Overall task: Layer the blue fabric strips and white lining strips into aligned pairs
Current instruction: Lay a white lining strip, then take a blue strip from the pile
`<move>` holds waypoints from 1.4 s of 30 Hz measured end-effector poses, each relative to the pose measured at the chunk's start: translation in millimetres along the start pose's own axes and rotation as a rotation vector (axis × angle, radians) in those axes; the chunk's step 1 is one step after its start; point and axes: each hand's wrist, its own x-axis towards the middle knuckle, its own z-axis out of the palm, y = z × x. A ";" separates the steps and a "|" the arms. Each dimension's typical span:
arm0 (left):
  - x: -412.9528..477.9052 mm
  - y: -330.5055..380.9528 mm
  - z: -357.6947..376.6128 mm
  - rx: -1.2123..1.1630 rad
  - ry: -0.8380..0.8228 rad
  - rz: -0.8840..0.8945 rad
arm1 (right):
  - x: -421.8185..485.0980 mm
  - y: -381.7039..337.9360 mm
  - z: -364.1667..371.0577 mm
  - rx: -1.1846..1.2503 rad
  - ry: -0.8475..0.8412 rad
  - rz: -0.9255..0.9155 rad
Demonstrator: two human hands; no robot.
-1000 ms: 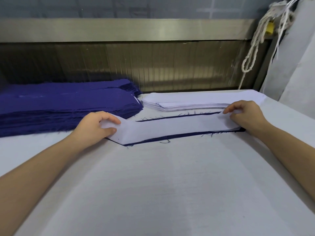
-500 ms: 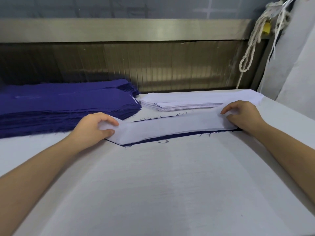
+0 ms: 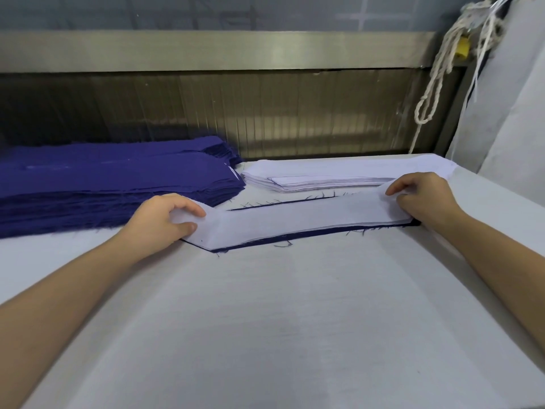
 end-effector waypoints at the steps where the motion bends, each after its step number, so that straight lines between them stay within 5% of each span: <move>1: -0.1 0.1 0.3 0.001 0.000 -0.002 | 0.2 0.2 0.1 -0.006 -0.008 0.002; 8: 0.0 -1.4 0.4 0.014 -0.004 0.001 | 3.0 7.5 5.0 -0.072 -0.130 0.047; 27: 1.8 -4.9 1.1 0.053 0.015 0.014 | 5.3 8.7 4.5 -0.235 -0.107 0.037; 33: 1.2 -8.0 2.6 0.188 0.047 0.067 | -0.2 5.1 5.2 -0.413 -0.065 0.031; 42: 2.3 -4.3 4.7 0.404 0.117 0.159 | -4.5 -23.7 13.5 -0.312 -0.080 -0.051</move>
